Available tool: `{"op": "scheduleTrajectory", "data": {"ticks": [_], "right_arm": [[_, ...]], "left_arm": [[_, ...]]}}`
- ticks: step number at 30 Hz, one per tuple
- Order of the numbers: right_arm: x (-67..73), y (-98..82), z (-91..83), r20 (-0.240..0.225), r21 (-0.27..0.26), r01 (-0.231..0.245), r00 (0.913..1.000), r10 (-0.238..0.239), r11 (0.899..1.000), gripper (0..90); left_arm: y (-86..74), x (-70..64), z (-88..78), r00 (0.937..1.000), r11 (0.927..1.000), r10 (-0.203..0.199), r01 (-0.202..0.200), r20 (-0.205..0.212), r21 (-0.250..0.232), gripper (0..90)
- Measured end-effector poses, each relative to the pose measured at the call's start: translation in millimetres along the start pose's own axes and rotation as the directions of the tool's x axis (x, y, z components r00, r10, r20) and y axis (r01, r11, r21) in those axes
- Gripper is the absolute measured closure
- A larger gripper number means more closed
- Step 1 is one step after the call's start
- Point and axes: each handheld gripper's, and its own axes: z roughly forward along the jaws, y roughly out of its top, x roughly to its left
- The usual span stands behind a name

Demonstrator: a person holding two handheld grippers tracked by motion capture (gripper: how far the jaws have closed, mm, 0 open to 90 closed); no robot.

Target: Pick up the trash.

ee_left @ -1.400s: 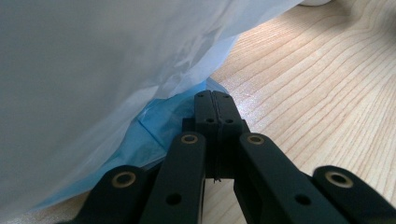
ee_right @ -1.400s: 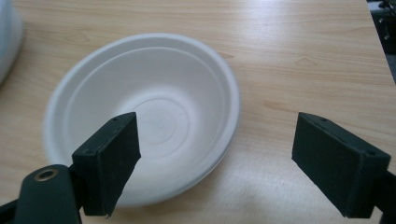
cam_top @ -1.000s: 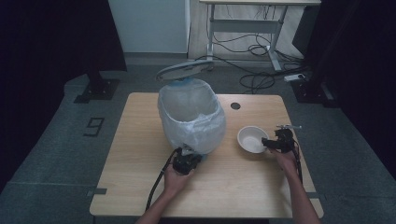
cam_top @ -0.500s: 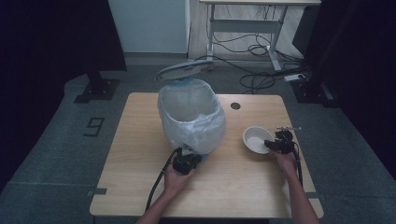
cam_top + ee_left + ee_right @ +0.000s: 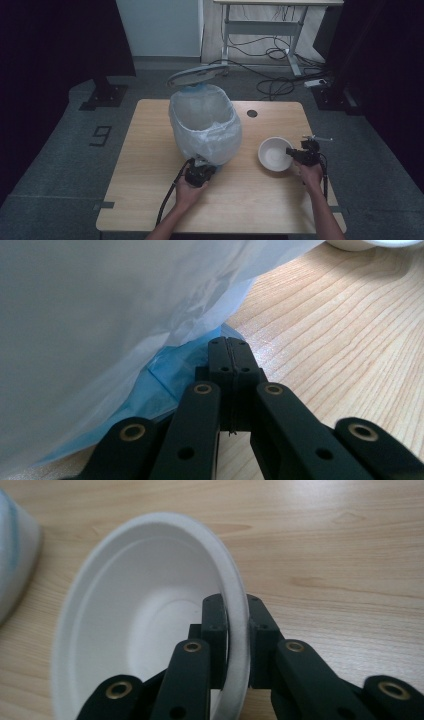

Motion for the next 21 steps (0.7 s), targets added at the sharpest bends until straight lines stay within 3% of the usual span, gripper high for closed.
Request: {"op": "scheduleTrajectory", "data": {"ticks": [8,21], "right_arm": [[2.6,-6.1,-17.0,-0.072,-0.075,-0.043,0.9967,0.038,0.996,82.5],[19.9,-9.7,-45.1,-0.141,-0.161,-0.018,0.99,-0.005,0.987,82.6]], "left_arm": [[-0.2,0.2,0.0,1.0,1.0,-0.001,0.001,0.001,-0.001,90.0],[-0.6,0.1,0.0,1.0,1.0,-0.005,0.005,0.0,-0.005,90.0]]}}
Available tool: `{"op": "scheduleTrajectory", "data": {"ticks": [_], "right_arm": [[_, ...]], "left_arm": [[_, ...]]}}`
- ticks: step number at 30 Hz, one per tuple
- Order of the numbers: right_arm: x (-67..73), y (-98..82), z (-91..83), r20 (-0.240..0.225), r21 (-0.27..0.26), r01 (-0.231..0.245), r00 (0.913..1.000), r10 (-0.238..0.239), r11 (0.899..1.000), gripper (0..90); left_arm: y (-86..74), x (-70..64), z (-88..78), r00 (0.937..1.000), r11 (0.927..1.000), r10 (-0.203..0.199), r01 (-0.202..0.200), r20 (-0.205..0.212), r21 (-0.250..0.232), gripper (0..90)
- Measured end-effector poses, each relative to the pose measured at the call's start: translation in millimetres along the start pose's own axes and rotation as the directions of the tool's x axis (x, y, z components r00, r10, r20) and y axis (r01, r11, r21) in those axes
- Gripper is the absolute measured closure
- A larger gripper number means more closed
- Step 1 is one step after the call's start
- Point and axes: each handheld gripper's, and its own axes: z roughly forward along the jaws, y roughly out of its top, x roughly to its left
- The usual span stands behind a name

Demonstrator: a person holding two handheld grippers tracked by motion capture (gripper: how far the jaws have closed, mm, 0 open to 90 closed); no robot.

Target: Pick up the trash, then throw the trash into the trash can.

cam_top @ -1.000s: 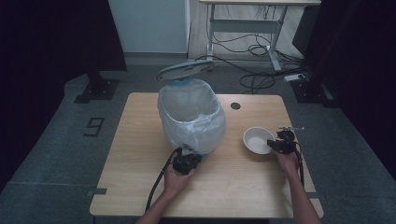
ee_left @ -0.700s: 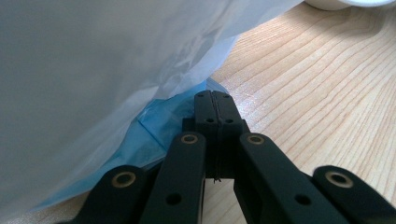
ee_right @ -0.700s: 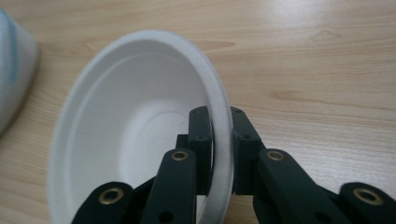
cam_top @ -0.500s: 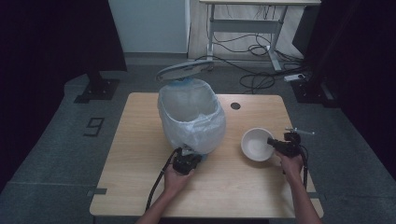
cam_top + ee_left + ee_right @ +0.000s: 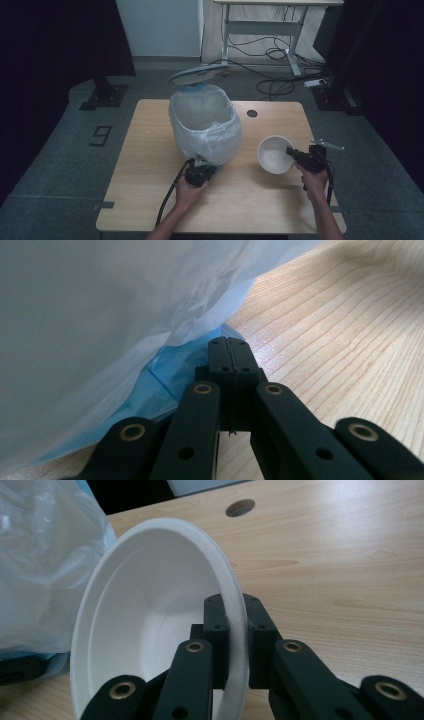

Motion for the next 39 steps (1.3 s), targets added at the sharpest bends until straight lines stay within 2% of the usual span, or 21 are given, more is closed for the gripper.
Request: {"op": "scheduleTrajectory", "data": {"ticks": [19,28,39], "right_arm": [[19.9,19.9,-28.1,-0.054,-0.094,0.02,0.9982,-0.026,0.995,82.5],[38.3,39.8,-39.0,-0.092,-0.137,0.03,0.9948,-0.043,0.99,82.5],[61.5,61.6,-39.2,-0.141,-0.162,0.037,0.9881,-0.06,0.986,82.5]], "left_arm": [[-0.2,-0.3,0.1,1.0,1.0,-0.002,0.002,-0.001,-0.002,90.0],[-0.5,-0.4,0.2,1.0,1.0,-0.006,0.006,0.0,-0.006,90.0],[-0.5,-0.1,0.1,1.0,0.9999,-0.008,0.008,0.003,-0.006,90.0]]}}
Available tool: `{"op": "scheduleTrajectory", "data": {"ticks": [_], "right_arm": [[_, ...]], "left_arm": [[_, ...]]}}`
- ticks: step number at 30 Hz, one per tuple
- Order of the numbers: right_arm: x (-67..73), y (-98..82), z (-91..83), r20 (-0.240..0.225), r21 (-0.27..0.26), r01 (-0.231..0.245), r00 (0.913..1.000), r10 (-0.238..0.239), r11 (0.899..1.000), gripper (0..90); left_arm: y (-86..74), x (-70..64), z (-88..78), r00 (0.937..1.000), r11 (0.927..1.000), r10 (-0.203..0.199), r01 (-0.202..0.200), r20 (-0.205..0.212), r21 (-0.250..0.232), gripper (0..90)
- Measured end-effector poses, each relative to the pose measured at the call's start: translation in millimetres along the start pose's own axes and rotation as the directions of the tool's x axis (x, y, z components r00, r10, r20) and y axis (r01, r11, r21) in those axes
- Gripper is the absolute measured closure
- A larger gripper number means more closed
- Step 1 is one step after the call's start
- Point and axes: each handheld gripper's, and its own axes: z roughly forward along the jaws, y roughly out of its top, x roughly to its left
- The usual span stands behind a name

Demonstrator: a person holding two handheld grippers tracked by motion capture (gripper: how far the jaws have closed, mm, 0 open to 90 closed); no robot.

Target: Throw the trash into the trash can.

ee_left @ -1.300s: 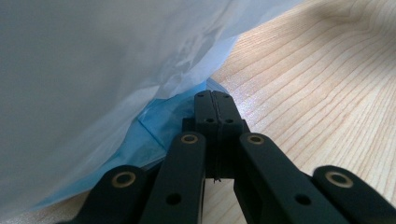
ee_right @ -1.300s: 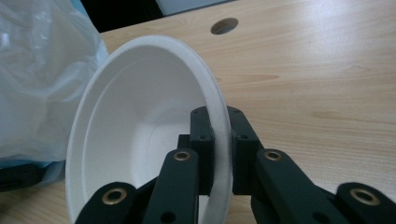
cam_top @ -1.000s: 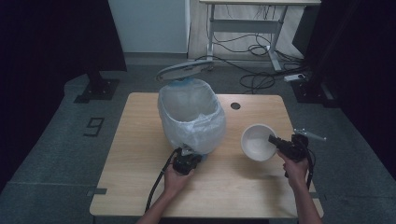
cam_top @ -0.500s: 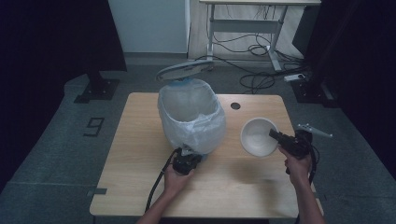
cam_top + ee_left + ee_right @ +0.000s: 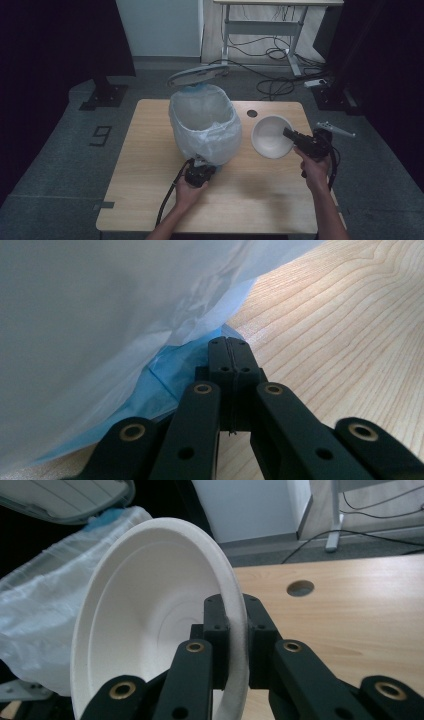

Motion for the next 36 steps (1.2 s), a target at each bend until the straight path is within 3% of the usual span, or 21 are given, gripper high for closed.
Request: {"op": "scheduleTrajectory", "data": {"ticks": [18,36], "right_arm": [[35.2,38.6,12.2,-0.06,-0.032,0.024,0.9978,-0.026,0.999,82.5],[62.0,62.3,25.6,-0.102,-0.046,0.043,0.9937,-0.048,0.998,82.5]], "left_arm": [[0.0,0.4,0.0,1.0,1.0,0.001,-0.001,0.003,0.0,90.0],[0.2,0.9,-0.3,1.0,1.0,0.007,-0.007,0.004,0.005,90.0]]}}
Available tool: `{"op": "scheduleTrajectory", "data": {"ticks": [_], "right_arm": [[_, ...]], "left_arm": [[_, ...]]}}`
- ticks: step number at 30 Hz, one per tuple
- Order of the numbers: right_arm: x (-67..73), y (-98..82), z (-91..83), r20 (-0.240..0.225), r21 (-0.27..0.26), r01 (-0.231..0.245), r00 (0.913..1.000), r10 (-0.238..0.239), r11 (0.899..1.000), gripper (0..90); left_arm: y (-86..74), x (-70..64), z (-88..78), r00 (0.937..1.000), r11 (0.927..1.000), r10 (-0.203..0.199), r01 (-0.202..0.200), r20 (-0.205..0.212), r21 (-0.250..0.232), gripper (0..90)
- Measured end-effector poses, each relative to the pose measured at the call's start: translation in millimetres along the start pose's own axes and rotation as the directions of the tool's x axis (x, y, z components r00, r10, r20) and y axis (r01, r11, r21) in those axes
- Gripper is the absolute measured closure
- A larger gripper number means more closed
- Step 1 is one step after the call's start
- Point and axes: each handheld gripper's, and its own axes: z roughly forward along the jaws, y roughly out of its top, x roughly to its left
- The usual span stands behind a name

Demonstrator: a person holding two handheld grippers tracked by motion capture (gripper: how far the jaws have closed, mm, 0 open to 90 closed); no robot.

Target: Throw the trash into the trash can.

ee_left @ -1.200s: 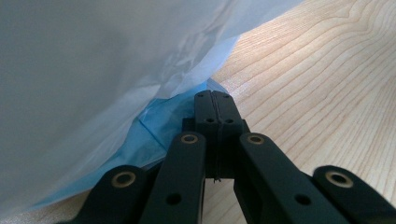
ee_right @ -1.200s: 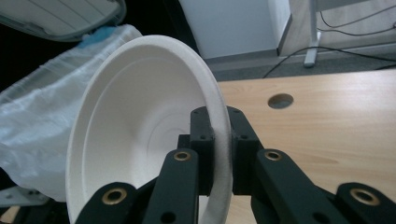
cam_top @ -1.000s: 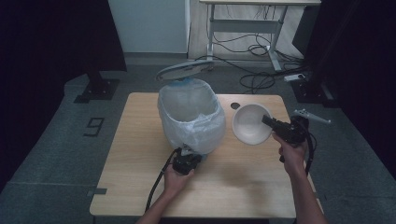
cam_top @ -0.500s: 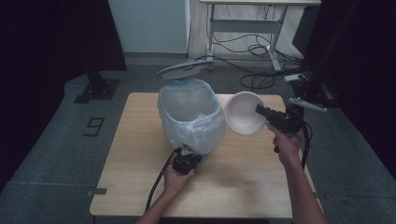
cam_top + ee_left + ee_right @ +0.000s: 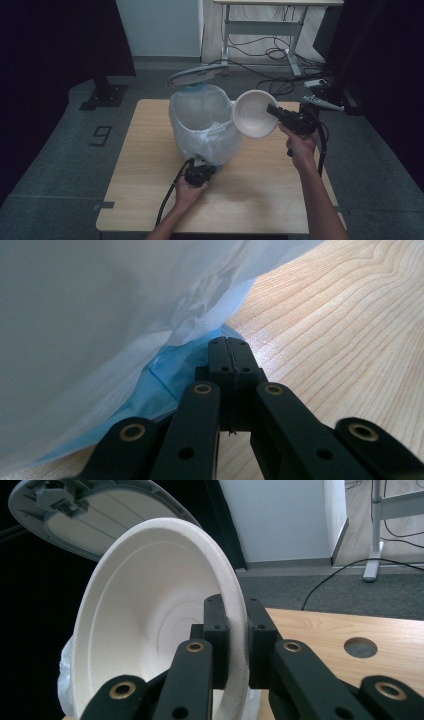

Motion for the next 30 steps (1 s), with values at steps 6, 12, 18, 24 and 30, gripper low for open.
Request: {"op": "scheduleTrajectory", "data": {"ticks": [6,12,18,24,30], "right_arm": [[6.5,4.4,5.1,-0.007,0.0,0.007,1.0,-0.007,1.0,82.5],[13.1,8.7,12.2,-0.015,0.003,0.015,0.9998,-0.015,1.0,82.5],[21.5,12.4,21.8,-0.027,0.013,0.024,0.9993,-0.024,1.0,82.5],[27.8,16.9,30.5,-0.03,0.021,0.036,0.9989,-0.036,0.999,82.5],[31.6,18.2,38.0,-0.031,0.031,0.04,0.9987,-0.039,0.999,82.5]], "left_arm": [[0.0,-0.1,0.1,1.0,1.0,-0.001,0.001,0.0,-0.001,90.0],[0.0,-0.1,0.1,1.0,1.0,-0.001,0.001,0.0,-0.001,90.0],[0.0,0.0,0.1,1.0,1.0,0.0,0.0,0.0,-0.001,90.0],[-0.1,0.0,0.3,1.0,1.0,0.001,-0.001,-0.001,-0.001,90.0],[0.0,0.0,0.2,1.0,1.0,0.001,-0.001,0.0,-0.001,90.0]]}}
